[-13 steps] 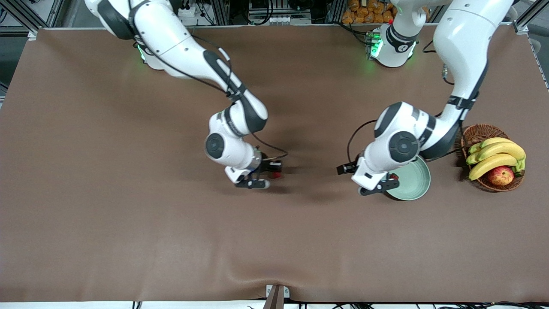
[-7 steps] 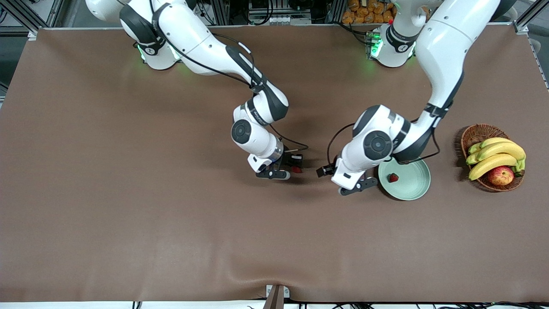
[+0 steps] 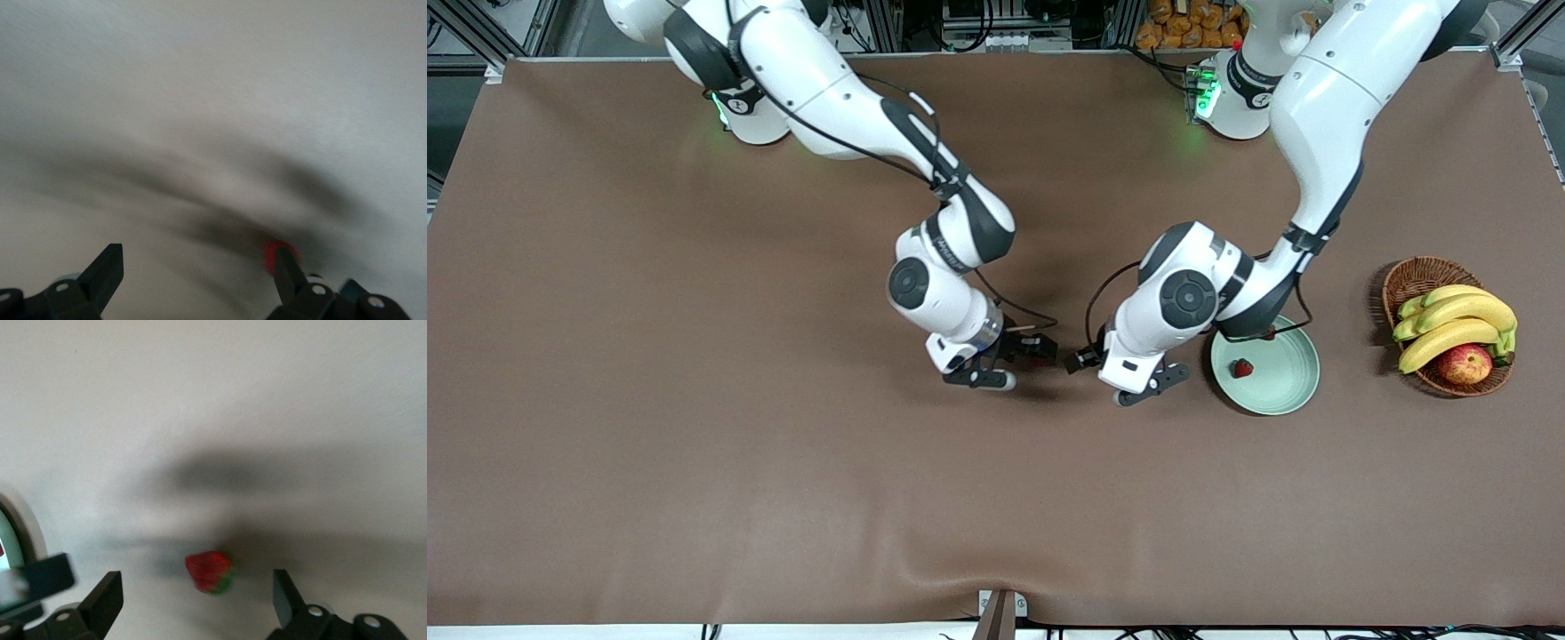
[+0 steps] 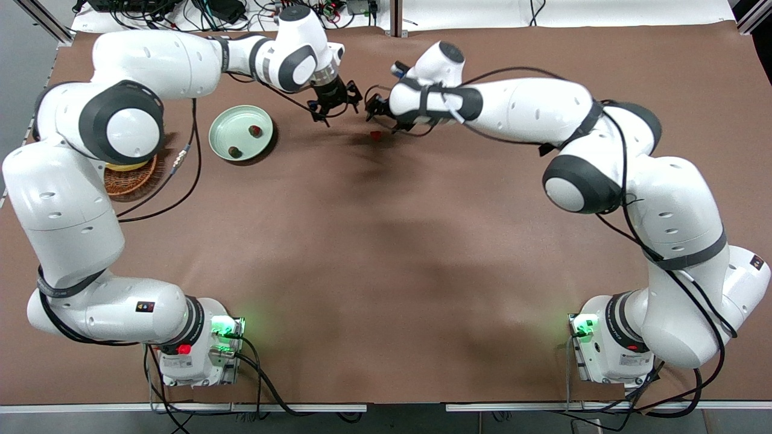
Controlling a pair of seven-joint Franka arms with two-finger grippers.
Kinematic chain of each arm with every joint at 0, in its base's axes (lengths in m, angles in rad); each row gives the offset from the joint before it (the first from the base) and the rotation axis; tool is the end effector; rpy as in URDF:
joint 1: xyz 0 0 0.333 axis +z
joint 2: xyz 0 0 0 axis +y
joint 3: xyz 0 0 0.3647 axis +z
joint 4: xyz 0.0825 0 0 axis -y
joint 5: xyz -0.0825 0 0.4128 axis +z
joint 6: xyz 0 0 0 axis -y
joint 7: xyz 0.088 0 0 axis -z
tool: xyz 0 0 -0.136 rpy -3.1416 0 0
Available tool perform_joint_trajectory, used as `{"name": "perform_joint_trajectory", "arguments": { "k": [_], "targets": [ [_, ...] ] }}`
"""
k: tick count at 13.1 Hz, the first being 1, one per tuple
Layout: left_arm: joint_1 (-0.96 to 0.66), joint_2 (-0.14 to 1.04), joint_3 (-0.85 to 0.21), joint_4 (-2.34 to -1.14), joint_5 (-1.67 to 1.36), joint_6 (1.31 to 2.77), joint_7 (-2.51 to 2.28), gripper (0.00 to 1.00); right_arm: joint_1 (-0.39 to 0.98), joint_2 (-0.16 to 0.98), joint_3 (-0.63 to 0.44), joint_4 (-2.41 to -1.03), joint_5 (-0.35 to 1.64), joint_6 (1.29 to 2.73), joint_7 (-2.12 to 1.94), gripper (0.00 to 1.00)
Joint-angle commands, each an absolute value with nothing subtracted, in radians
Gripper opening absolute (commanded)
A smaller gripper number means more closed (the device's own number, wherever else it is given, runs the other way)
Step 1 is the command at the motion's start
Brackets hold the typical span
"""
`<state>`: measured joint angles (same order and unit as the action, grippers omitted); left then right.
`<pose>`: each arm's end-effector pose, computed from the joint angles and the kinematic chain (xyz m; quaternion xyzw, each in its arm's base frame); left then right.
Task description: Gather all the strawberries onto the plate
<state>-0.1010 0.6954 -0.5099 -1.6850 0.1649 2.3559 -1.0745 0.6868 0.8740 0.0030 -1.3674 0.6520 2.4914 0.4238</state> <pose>0.6294 -0.3805 0.2321 0.9683 0.2274 -0.0497 0.0906 0.6342 0.5321 0.2039 -0.9617 0.1028 0.0188 0.2535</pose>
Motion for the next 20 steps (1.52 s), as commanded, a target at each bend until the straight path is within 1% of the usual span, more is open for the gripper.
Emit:
{"name": "perform_joint_trajectory", "arguments": {
  "k": [1,2,4,6,8,10,11,12,14,15,17,18,19,20],
  "targets": [
    [-0.158,0.77,-0.505,-1.629,0.15,2.462,-1.187,1.0,0.605,0.778,0.0,-1.385,0.655,2.318,0.42,1.0],
    [-0.19,0.796,-0.502,-1.602,0.15,2.48,-1.236,1.0,0.569,0.738,-0.003,-1.402,0.632,2.253,0.42,1.0],
    [-0.233,0.845,-0.488,-1.54,0.16,2.48,-1.304,1.0,0.484,0.657,-0.003,-1.41,0.51,2.095,0.42,1.0],
    [-0.279,0.85,-0.44,-1.54,0.16,2.482,-1.312,1.0,0.416,0.576,-0.003,-1.41,0.363,1.943,0.42,1.0],
    [-0.29,0.847,-0.428,-1.545,0.164,2.48,-1.31,1.0,0.364,0.505,-0.002,-1.408,0.238,1.812,0.417,1.0],
    [-0.284,0.841,-0.426,-1.555,0.169,2.465,-1.304,1.0,0.319,0.438,0.002,-1.407,0.151,1.718,0.405,1.0],
    [-0.29,0.842,-0.419,-1.558,0.17,2.465,-1.299,0.99,0.289,0.401,0.005,-1.41,0.138,1.685,0.379,1.0],
    [-0.293,0.842,-0.402,-1.562,0.184,2.465,-1.299,0.94,0.264,0.364,0.006,-1.41,0.137,1.654,0.338,1.0],
    [-0.296,0.845,-0.4,-1.58,0.216,2.465,-1.299,0.93,0.186,0.29,0.006,-1.41,0.137,1.599,0.214,1.0],
    [-0.301,0.845,-0.4,-1.585,0.216,2.464,-1.299,0.88,0.145,0.264,0.005,-1.408,0.135,1.576,0.156,1.0],
    [-0.307,0.845,-0.399,-1.583,0.218,2.429,-1.299,0.67,0.082,0.215,0.003,-1.407,0.108,1.519,0.089,1.0],
    [-0.31,0.845,-0.4,-1.579,0.216,2.422,-1.299,0.6,0.052,0.193,0.003,-1.408,0.091,1.484,0.083,1.0],
    [-0.317,0.845,-0.4,-1.578,0.216,2.421,-1.299,0.51,0.025,0.18,0.005,-1.407,0.083,1.445,0.083,1.0],
    [-0.318,0.842,-0.4,-1.58,0.216,2.418,-1.299,0.29,0.008,0.163,0.005,-1.407,0.069,1.418,0.083,1.0]
  ]
}}
